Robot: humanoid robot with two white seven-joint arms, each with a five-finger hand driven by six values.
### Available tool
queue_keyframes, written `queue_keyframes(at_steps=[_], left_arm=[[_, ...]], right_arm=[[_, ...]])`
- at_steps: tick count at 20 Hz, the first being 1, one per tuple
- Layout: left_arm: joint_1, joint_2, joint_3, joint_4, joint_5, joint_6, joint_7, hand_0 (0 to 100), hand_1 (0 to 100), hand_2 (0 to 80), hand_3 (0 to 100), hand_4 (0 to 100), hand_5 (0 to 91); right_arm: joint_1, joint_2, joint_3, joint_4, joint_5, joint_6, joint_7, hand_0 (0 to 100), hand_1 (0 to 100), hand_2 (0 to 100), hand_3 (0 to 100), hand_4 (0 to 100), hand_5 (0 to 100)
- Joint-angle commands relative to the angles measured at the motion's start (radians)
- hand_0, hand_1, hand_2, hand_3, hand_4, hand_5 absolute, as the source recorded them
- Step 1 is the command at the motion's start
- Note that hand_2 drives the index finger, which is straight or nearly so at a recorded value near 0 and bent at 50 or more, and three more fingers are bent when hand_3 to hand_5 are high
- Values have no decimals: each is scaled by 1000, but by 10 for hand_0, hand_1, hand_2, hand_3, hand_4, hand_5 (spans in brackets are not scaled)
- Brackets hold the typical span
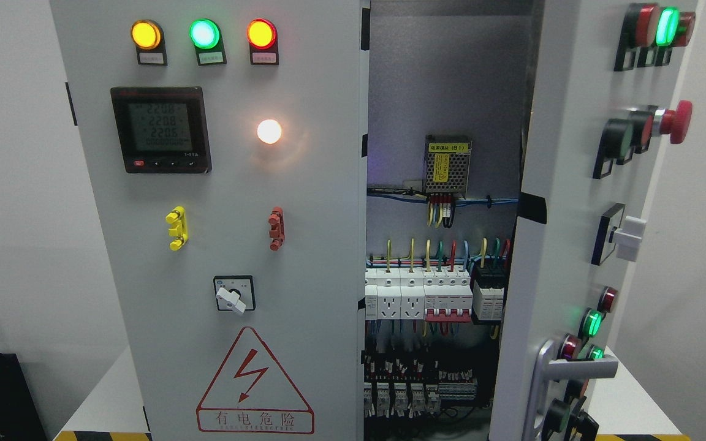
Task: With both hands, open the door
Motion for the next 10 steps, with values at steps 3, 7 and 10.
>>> queue_keyframes(at_steps=[3, 7, 10], left_arm=[[6, 294, 93, -249, 104, 5, -55, 0, 0, 0, 0, 0, 0], [4, 296, 168, -285, 106, 8, -101, 0, 0, 0, 0, 0, 0], [3, 297, 205, -298, 107, 10, -147, 0, 0, 0, 0, 0, 0]], right_arm=[[1, 0, 0, 0, 1, 1, 0, 386, 0, 0, 0, 0, 0], [1, 0, 0, 0, -1, 1, 0, 386, 0, 0, 0, 0, 0], [-1, 0, 0, 0, 1, 1, 0, 386, 0, 0, 0, 0, 0]])
